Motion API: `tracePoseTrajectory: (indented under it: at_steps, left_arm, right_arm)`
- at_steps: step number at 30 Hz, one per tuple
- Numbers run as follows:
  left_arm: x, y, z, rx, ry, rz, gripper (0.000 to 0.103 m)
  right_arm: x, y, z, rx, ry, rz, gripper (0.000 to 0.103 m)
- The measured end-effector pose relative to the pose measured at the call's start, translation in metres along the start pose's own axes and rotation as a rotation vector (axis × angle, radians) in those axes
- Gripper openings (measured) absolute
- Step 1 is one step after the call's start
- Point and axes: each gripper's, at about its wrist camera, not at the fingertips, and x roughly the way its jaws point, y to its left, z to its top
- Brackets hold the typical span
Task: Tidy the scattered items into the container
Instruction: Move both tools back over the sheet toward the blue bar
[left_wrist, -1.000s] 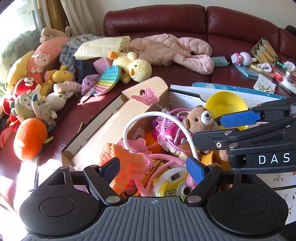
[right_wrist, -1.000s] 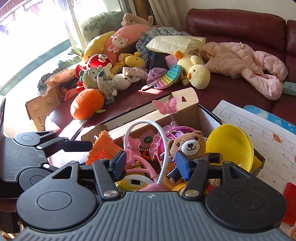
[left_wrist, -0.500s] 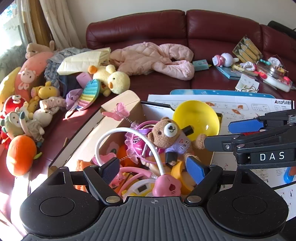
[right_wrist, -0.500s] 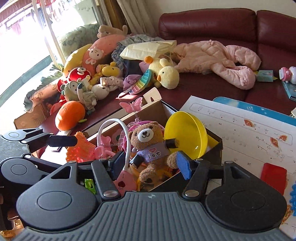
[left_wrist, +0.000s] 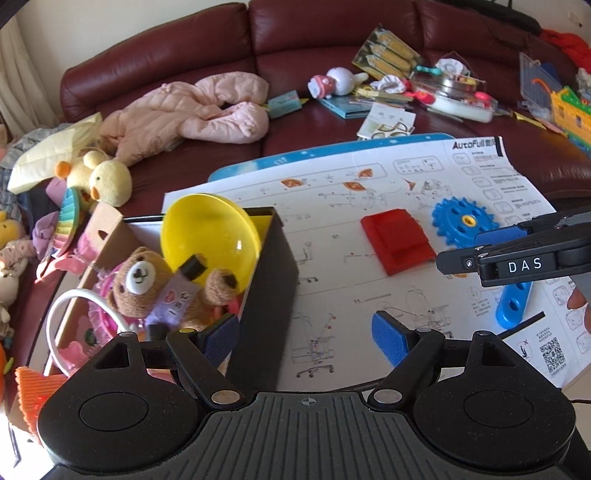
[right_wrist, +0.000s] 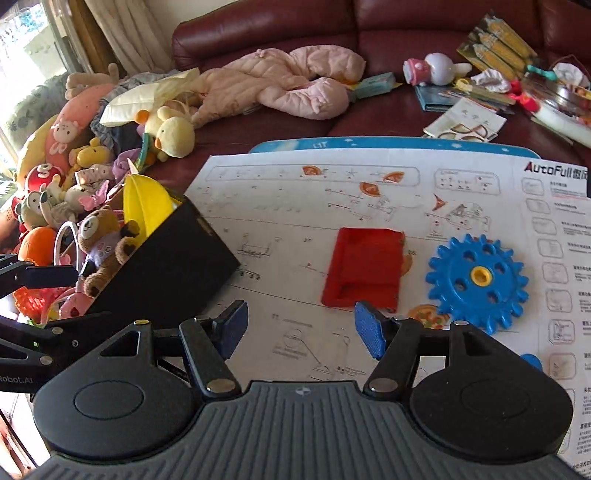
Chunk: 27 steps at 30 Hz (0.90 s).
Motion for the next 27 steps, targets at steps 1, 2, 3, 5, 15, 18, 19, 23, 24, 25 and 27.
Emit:
tracePoseTrajectory:
  at_steps: [1, 2, 3, 5, 15, 18, 19, 23, 24, 25, 27]
  left_arm:
    - [0.008, -0.009, 0.0, 0.018, 0.012, -0.021, 0.088]
    - [0.014, -0.017, -0.001, 0.037, 0.022, -0.036, 0.088]
    - [0.021, -0.026, -0.001, 0.055, 0.034, -0.047, 0.088]
    - [0.034, -0.042, -0.002, 0.084, 0.058, -0.073, 0.088]
    - [0.09, -0.131, 0.005, 0.24, 0.144, -0.214, 0.088]
    - [0.105, -0.154, 0.009, 0.268, 0.157, -0.23, 0.088]
    - [0.108, -0.16, 0.01, 0.274, 0.163, -0.237, 0.088]
    - [0.119, -0.177, 0.012, 0.287, 0.18, -0.264, 0.088]
    - [0.121, -0.18, 0.012, 0.29, 0.182, -0.272, 0.088]
    - [0.122, -0.183, 0.012, 0.294, 0.185, -0.283, 0.088]
    - [0.122, -0.189, 0.01, 0.305, 0.188, -0.306, 0.088]
  right_arm:
    - [0.0, -0.011, -0.005, 0.016, 0.007, -0.02, 0.069]
    - [-0.001, -0.02, -0.009, 0.029, 0.013, -0.035, 0.069]
    - [-0.001, -0.028, -0.013, 0.042, 0.018, -0.048, 0.069]
    - [-0.002, -0.048, -0.021, 0.073, 0.03, -0.084, 0.069]
    - [-0.009, -0.137, -0.044, 0.21, 0.054, -0.263, 0.069]
    - [-0.007, -0.157, -0.047, 0.232, 0.068, -0.306, 0.069]
    - [-0.006, -0.163, -0.048, 0.237, 0.072, -0.318, 0.069]
    - [0.0, -0.177, -0.05, 0.233, 0.089, -0.349, 0.069]
    - [0.002, -0.18, -0.049, 0.226, 0.092, -0.359, 0.069]
    - [0.003, -0.182, -0.048, 0.224, 0.091, -0.363, 0.071]
    - [0.005, -0.188, -0.044, 0.226, 0.083, -0.375, 0.071]
